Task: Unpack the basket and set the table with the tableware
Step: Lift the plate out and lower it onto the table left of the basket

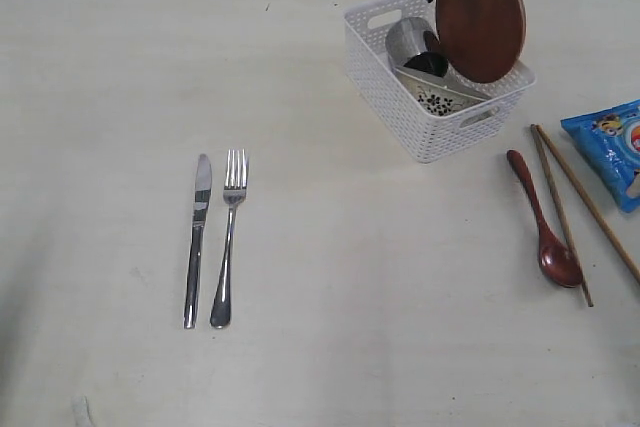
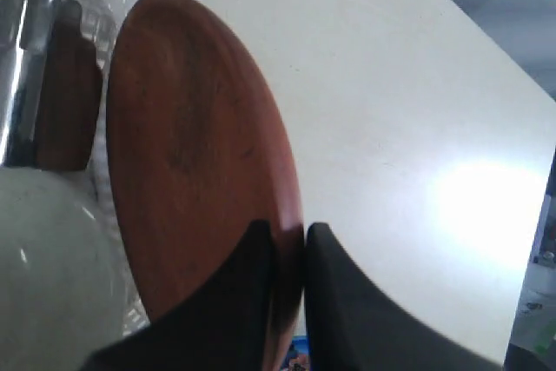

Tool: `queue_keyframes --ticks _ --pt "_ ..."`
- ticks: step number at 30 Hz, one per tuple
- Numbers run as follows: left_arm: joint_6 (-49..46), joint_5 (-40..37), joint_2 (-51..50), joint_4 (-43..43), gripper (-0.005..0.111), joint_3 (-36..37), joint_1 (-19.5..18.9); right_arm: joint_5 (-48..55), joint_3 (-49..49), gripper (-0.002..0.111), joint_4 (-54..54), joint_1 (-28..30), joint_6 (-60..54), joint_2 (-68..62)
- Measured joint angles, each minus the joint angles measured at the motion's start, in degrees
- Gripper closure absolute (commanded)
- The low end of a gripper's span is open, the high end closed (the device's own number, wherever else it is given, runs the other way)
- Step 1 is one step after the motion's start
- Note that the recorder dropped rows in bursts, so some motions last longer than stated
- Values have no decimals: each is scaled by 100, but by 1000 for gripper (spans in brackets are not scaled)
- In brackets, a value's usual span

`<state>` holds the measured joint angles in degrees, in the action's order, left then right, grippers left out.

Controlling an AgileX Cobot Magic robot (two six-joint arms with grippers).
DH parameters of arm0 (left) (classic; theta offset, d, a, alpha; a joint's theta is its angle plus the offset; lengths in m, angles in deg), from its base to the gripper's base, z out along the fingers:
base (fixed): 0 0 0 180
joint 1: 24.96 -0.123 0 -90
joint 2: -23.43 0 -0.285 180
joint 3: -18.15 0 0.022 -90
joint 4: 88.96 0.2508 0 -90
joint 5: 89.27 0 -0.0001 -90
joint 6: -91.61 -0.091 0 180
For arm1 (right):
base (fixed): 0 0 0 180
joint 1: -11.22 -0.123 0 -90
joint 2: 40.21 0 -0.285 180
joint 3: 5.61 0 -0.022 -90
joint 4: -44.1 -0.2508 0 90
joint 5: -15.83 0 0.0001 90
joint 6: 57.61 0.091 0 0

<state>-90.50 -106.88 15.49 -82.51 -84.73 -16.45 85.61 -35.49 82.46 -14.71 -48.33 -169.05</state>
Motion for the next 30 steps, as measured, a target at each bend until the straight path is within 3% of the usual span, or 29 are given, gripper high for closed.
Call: queue_keyframes --ticks 16,25,30 --pt "0 0 0 0 107 0 0 12 0 109 -153 0 145 984" --pt "0 0 0 0 107 0 0 -84 0 109 -1872 0 18 1769" --pt "0 0 0 0 107 0 0 12 125 109 -3631 0 -426 1931"
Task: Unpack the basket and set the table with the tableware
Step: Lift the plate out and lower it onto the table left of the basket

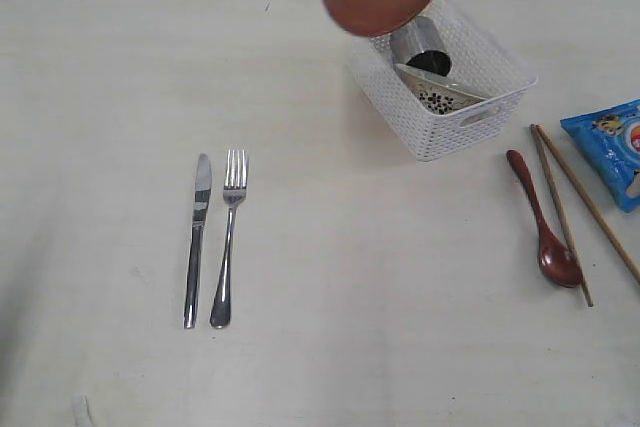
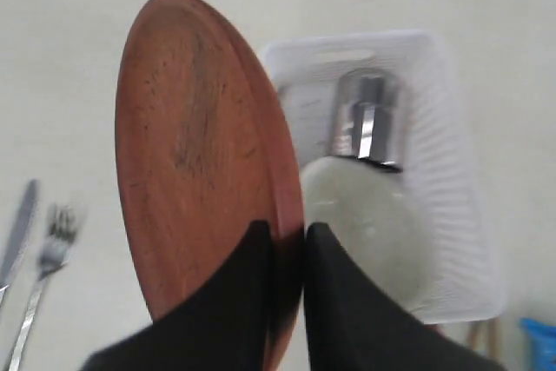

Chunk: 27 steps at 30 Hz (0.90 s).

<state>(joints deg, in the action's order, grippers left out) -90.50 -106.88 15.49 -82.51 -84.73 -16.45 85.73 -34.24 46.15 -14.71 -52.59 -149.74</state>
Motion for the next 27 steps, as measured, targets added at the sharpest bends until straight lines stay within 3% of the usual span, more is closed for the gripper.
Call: queue_keyframes --ticks 5,10,21,27 --pt "0 0 0 0 107 0 0 -169 851 109 -1389 -33 -235 0" --pt "0 0 0 0 107 0 0 -1181 1872 109 -2278 -135 -263 -209" --pt "0 0 0 0 107 0 0 -2528 2237 109 -2318 -175 -206 -1058" --pt "0 0 0 0 107 0 0 -2838 2237 109 -1614 -175 341 -1331"
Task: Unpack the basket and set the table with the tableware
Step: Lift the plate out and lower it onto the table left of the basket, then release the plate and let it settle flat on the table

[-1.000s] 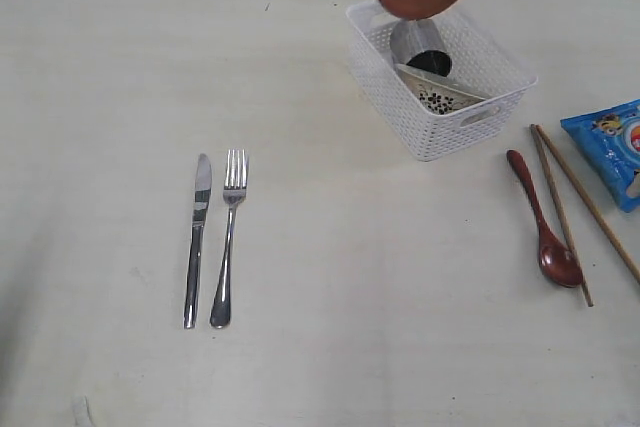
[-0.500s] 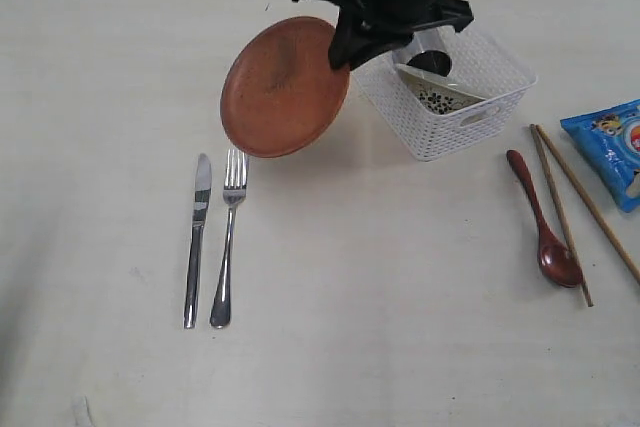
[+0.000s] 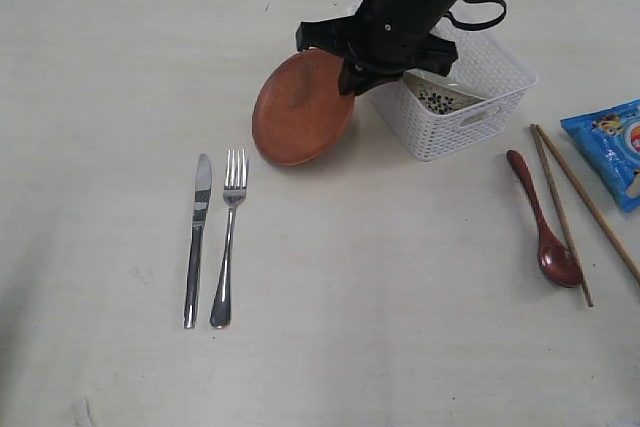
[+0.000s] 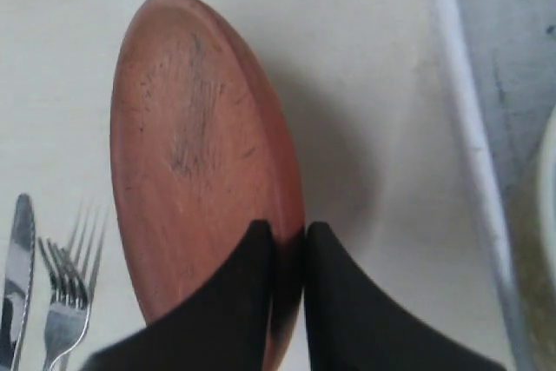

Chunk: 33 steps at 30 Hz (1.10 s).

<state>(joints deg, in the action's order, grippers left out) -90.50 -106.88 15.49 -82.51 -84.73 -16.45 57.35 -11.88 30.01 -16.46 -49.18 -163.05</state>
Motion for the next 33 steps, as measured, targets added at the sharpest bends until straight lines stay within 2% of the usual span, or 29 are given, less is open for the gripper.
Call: queue_keyframes --ticks 8,22,24,27,29,33 --pt "0 0 0 0 107 0 0 -177 0 109 886 0 863 -11" --pt "0 0 0 0 107 0 0 326 0 108 949 0 934 -11" --pt "0 0 0 0 107 0 0 364 0 100 944 0 881 -11" --pt "0 0 0 0 107 0 0 376 0 80 913 0 818 -11" --pt "0 0 0 0 107 0 0 465 0 72 921 0 789 -11" --pt "0 0 0 0 107 0 0 509 0 71 932 0 755 -15"
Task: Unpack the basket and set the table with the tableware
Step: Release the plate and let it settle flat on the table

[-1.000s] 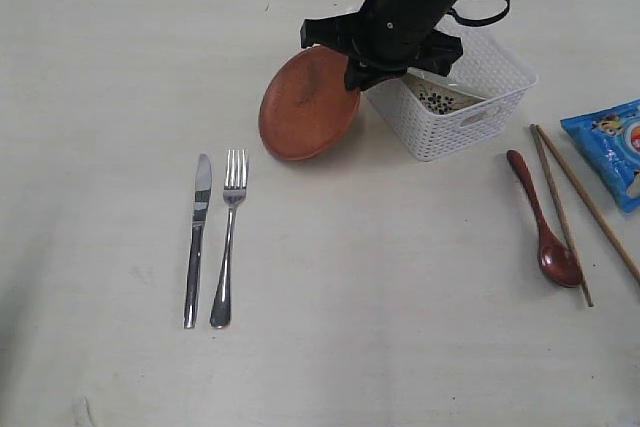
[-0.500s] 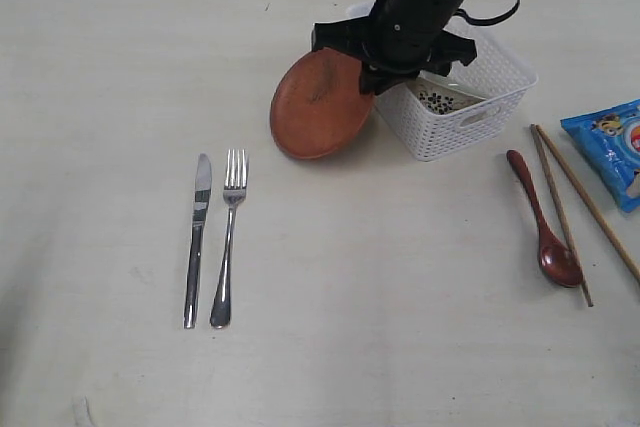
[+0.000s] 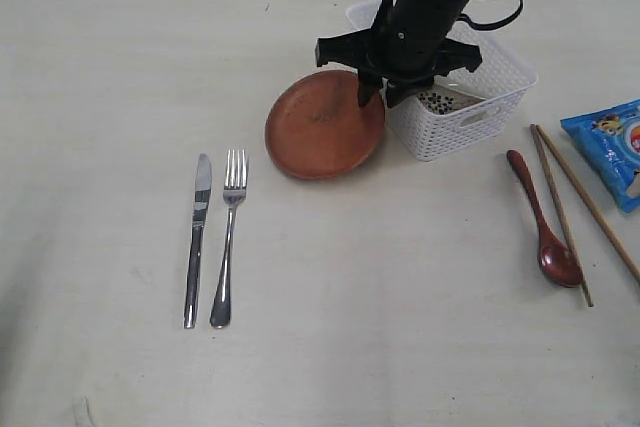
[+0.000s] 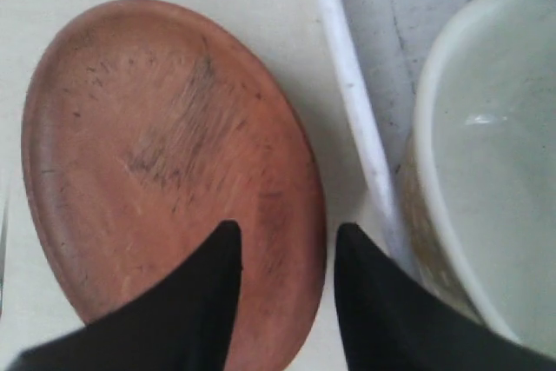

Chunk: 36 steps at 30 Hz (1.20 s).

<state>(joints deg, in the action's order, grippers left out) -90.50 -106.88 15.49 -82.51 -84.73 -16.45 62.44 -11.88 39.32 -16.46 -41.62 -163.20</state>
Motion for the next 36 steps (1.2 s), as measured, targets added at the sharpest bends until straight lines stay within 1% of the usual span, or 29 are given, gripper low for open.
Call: queue_keyframes --ticks 7,8,11,12,13,18,20,24,28,31,36 --pt "0 0 0 0 107 0 0 27 0 73 -10 0 -51 0" --pt "0 0 0 0 107 0 0 79 0 76 -21 0 -51 0" --pt "0 0 0 0 107 0 0 257 0 96 -21 -16 -143 0" --pt "0 0 0 0 107 0 0 308 0 105 -21 -29 -216 0" --pt "0 0 0 0 107 0 0 332 25 109 3 -88 -304 0" --pt "0 0 0 0 107 0 0 231 287 109 236 -445 -347 0" --pt "0 0 0 0 107 0 0 309 312 109 401 -489 -336 0" --pt "0 0 0 0 107 0 0 754 457 109 1065 -378 -11 138" --pt "0 0 0 0 107 0 0 724 839 109 1231 -141 159 342" --pt "0 0 0 0 107 0 0 459 1137 109 1191 -71 198 373" --pt "0 0 0 0 107 0 0 -405 1464 109 738 -144 198 373"
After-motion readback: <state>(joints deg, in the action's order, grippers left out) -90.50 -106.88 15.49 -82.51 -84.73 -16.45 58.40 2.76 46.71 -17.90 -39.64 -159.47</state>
